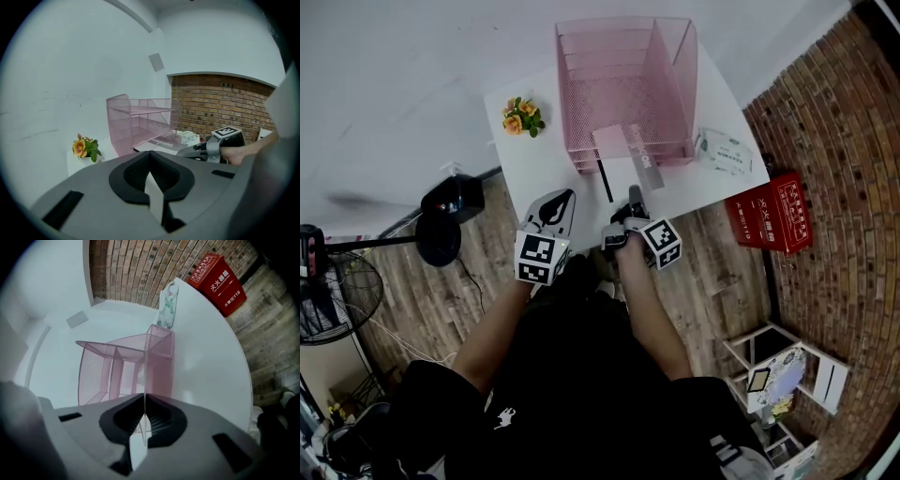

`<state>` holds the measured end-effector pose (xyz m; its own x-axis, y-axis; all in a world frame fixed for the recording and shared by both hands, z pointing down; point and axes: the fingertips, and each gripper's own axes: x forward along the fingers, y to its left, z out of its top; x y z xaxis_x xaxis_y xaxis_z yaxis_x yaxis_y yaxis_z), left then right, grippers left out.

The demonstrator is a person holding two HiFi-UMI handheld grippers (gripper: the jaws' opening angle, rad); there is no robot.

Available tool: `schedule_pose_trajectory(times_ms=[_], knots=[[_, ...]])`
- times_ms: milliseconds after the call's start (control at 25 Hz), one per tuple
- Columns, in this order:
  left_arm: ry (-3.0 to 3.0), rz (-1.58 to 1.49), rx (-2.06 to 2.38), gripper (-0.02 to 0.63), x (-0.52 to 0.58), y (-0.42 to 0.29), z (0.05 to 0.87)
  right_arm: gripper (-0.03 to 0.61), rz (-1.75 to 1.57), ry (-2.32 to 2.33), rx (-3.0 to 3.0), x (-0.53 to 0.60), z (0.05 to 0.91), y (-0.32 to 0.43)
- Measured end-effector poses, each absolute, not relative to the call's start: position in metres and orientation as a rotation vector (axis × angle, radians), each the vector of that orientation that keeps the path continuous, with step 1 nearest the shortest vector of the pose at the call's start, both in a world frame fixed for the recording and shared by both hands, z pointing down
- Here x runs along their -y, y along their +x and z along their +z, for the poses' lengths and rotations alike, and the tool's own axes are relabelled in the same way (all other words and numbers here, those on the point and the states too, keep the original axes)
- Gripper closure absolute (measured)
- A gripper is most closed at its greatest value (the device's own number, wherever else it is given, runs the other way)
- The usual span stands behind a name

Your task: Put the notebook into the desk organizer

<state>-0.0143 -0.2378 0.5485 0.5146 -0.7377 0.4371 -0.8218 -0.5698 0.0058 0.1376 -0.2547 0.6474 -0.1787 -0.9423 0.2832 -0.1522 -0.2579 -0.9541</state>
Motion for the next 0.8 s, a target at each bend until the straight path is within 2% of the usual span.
schedule_pose_trajectory(times_ms=[560,680,800], knots=[[2.542,0.574,1.35,0.611,0.239,-0.021,0.546,0.559,-1.495,-1.436,-1.382,0.276,0.651,0.123],[2.541,0.566,1.357,0.611,0.238,-0.025,0.545,0.532,-1.486,-1.463,-1.495,0.278,0.65,0.12],[2.544,0.562,1.361,0.611,0.235,-0.027,0.544,0.47,-1.451,-1.508,-1.705,0.278,0.648,0.113]])
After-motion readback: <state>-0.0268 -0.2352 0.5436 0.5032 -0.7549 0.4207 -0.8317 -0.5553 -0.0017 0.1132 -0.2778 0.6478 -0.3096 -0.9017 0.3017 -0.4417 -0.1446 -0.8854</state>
